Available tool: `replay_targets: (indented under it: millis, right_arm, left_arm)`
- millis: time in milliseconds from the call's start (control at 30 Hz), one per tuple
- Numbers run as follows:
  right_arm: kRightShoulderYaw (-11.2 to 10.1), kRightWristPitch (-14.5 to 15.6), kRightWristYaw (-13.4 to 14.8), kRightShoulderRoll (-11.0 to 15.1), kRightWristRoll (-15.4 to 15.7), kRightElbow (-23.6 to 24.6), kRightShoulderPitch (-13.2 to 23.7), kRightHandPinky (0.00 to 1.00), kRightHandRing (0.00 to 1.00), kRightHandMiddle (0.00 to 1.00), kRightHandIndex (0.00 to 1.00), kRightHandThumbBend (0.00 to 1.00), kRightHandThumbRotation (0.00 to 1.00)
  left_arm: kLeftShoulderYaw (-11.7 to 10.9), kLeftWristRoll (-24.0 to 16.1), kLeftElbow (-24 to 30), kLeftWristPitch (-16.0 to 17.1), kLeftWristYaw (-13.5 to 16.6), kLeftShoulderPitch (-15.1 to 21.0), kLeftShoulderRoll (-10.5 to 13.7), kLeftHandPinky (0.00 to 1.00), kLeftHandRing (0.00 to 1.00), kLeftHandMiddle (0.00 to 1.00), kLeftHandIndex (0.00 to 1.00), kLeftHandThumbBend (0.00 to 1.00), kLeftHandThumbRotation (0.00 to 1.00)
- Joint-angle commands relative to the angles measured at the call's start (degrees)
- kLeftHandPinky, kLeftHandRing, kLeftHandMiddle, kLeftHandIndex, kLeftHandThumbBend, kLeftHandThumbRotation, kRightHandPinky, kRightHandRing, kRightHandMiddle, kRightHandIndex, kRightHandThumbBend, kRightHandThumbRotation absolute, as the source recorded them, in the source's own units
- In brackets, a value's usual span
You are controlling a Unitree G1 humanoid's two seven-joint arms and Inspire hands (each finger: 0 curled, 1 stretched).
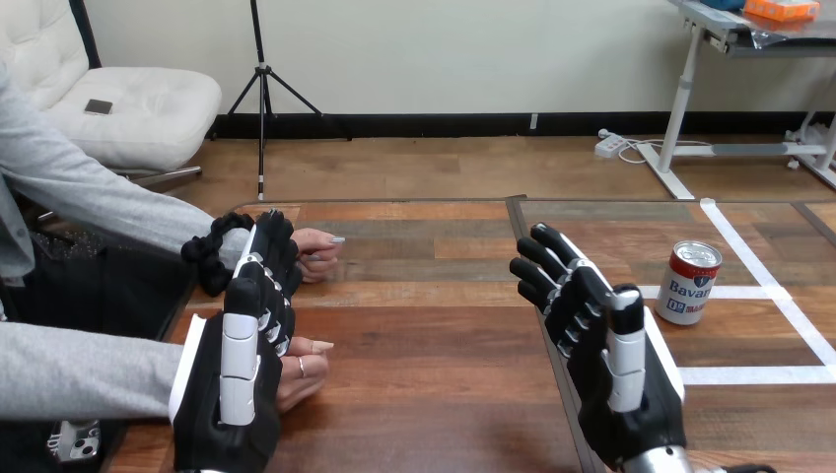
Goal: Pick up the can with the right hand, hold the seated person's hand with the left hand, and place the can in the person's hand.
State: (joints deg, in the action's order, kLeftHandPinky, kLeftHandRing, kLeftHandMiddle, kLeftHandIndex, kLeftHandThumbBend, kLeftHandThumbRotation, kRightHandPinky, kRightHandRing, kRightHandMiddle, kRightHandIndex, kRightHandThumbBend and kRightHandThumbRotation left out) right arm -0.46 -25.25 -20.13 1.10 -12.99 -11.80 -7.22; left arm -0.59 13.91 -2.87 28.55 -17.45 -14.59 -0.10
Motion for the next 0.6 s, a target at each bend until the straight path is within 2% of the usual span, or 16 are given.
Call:
replay_targets:
  millis: [0,567]
  right_arm:
    - [-1.18,0.23,0.34,1.27,0.3,-0.48,7.28,0.97,0.92,0.92,0.9,1.0,1.0]
    - [-4.59,1.21,1.74,4.7,0.2,-4.98,14.9,1.0,0.94,0.93,0.91,1.0,1.0]
  left_arm:
    - [0.12,0.29,-0.48,0.94,-0.51,2.68,-0.19,1.0,1.0,1.0,0.98,0.73,1.0]
    - [-0.15,0.39,-0.46,0.8,-1.06,2.88,0.11,1.0,1.0,1.0,1.0,0.74,1.0]
